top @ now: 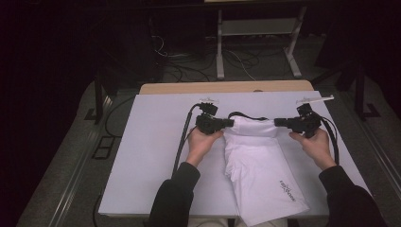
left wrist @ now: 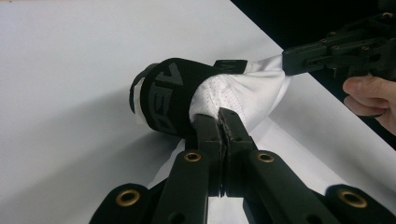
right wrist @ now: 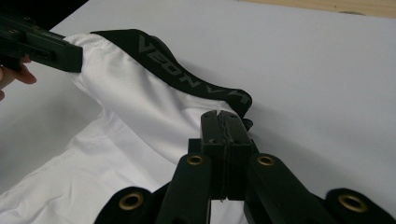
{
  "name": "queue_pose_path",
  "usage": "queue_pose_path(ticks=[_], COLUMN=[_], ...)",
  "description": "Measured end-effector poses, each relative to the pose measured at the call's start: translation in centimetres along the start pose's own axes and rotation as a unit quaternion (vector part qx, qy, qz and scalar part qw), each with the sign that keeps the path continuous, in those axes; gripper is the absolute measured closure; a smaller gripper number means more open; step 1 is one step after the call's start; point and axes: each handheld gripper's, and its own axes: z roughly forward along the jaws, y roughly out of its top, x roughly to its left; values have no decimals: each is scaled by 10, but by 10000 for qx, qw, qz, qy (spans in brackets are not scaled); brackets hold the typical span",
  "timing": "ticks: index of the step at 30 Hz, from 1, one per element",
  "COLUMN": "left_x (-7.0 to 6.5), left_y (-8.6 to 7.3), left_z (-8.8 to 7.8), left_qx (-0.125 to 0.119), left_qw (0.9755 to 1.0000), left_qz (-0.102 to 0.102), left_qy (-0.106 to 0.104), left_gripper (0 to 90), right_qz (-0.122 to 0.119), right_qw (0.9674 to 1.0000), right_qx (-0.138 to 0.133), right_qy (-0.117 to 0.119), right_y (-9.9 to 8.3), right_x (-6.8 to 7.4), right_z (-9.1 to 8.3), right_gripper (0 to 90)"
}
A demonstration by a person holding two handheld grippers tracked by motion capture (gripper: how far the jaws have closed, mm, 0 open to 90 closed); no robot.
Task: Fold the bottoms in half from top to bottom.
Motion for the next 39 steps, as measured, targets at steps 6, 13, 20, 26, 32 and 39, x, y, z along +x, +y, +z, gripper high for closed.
queue_pose_path(ticks=[6,13,20,26,32,39], left_x=[-7,-15,-21,-24,-29,-36], left_y=[-1,-5,-9,-14,-19,-24], left_z=[-5,-11,-15,-19,-22,-26], left_qx=[4,-9,5,-9,-30,-38], left_qw=[10000,9999,9997,9995,9992,9988], left_qz=[58,116,159,149,193,241], left_qy=[-13,-100,-170,-277,-346,-428], left_gripper=[871,871,871,872,872,872], right_qz=[-49,-86,-101,-117,-159,-207], right_qw=[10000,9999,9998,9995,9992,9988], right_qx=[0,-5,-12,-34,-25,-9], right_qy=[31,90,142,282,354,452], right_y=[-2,-8,-12,-17,-22,-27], right_x=[4,9,14,18,24,31], right_z=[-4,-10,-14,-19,-23,-25], right_gripper=[882,882,882,882,882,882])
